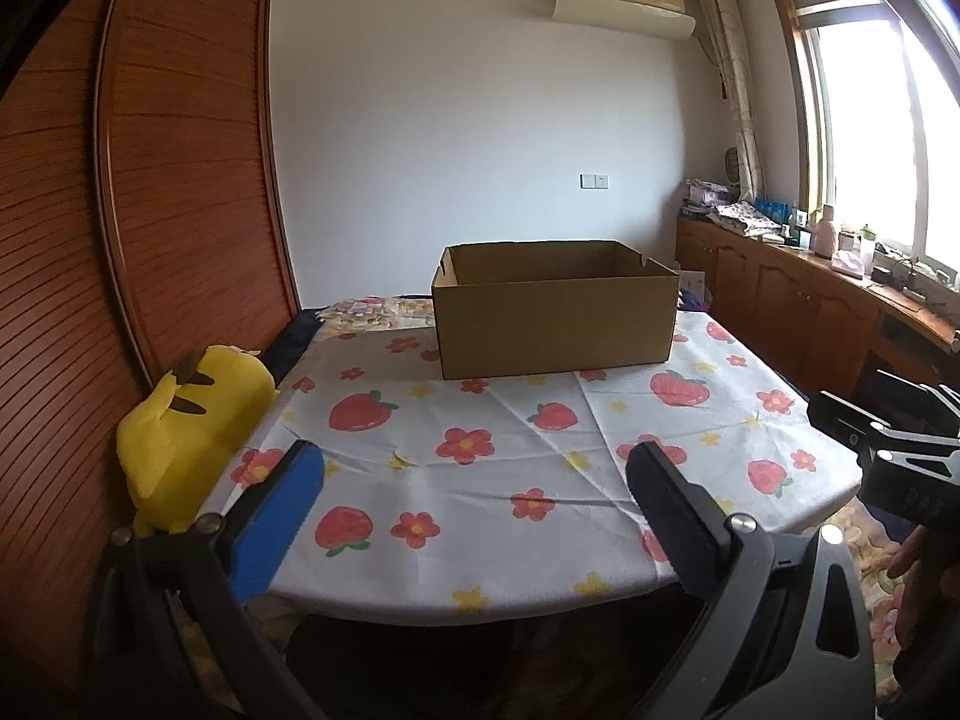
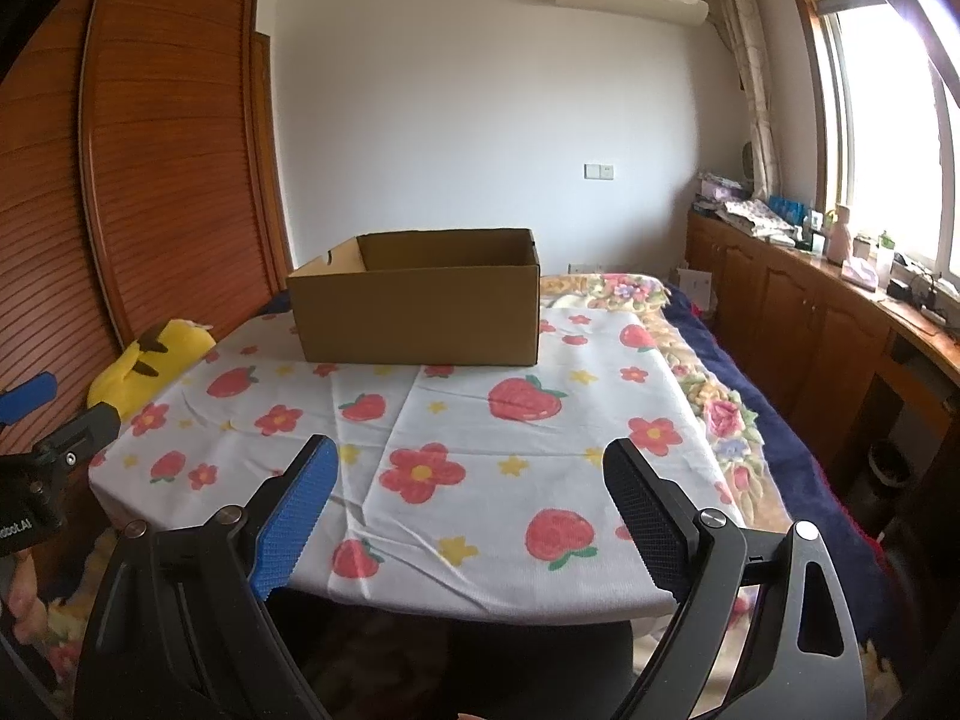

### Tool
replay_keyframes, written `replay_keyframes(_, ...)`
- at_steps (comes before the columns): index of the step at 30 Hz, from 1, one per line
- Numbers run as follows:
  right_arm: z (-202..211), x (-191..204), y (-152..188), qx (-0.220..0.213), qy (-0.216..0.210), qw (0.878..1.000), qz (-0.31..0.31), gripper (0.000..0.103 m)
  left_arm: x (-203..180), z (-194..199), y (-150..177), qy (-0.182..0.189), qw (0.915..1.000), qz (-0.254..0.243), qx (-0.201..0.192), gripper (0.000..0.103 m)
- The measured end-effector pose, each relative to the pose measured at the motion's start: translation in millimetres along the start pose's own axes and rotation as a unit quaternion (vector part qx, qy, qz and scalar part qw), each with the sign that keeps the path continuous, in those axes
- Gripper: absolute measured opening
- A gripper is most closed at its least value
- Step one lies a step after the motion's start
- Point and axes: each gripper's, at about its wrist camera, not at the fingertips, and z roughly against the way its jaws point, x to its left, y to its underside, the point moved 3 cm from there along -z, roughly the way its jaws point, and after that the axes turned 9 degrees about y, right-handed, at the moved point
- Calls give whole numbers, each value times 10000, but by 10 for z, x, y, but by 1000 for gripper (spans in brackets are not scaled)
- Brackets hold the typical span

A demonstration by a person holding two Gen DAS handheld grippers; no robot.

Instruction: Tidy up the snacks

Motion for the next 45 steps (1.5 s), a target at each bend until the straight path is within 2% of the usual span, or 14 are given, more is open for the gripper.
replay_keyframes(45,-7,-26,27,1,89,10000,-2,92,-14,59,-36,10,10000,18,-70,102)
